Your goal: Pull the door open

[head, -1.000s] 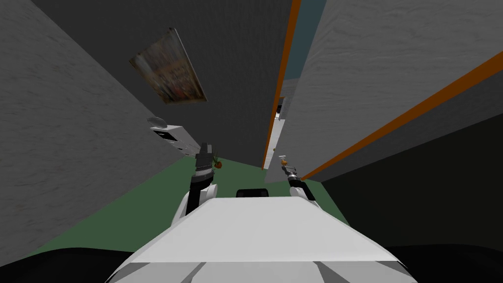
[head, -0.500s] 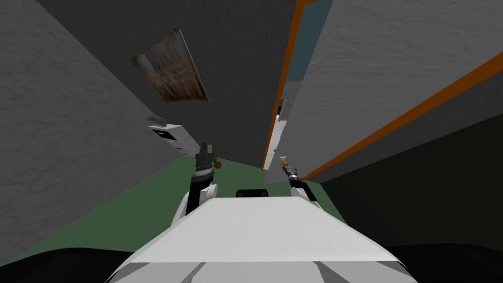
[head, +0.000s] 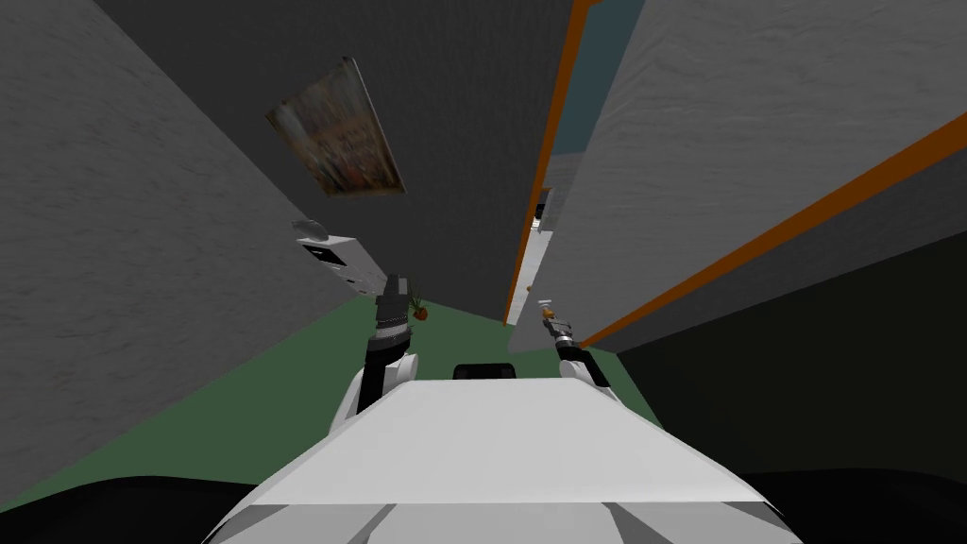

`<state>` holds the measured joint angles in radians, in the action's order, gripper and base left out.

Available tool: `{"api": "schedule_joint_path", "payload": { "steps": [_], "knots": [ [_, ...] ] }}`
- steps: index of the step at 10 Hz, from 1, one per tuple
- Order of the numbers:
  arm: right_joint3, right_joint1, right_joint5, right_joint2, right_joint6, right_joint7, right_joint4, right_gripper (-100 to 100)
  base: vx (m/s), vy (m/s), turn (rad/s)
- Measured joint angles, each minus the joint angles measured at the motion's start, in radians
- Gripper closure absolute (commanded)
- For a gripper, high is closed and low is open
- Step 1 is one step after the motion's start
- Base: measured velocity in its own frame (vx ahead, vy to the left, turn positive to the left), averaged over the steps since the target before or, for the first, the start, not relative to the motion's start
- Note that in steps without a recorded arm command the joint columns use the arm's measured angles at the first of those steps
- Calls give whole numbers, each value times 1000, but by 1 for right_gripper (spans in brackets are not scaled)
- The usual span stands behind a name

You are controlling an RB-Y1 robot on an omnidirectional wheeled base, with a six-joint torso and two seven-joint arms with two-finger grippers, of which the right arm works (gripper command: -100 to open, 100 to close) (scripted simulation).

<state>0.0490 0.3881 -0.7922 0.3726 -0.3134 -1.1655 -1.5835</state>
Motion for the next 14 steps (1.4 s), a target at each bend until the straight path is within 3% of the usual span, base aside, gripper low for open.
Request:
{"api": "schedule_joint_path", "payload": {
  "steps": [3, 5, 7, 11, 14],
  "knots": [
    [25, -4, 7, 9, -25, -9, 7, -100, -159, -71, 101],
    [39, 11, 12, 12, -39, -12, -7, -100, -112, -61, 89],
    [58, 1, 15, 30, -63, -28, 7, -100, -143, -82, 153],
    [84, 2, 25, 37, -97, -36, 3, -100, -100, -51, 60],
    [101, -14, 29, 49, -121, -51, 24, -100, -78, -37, 61]
  ]
}}
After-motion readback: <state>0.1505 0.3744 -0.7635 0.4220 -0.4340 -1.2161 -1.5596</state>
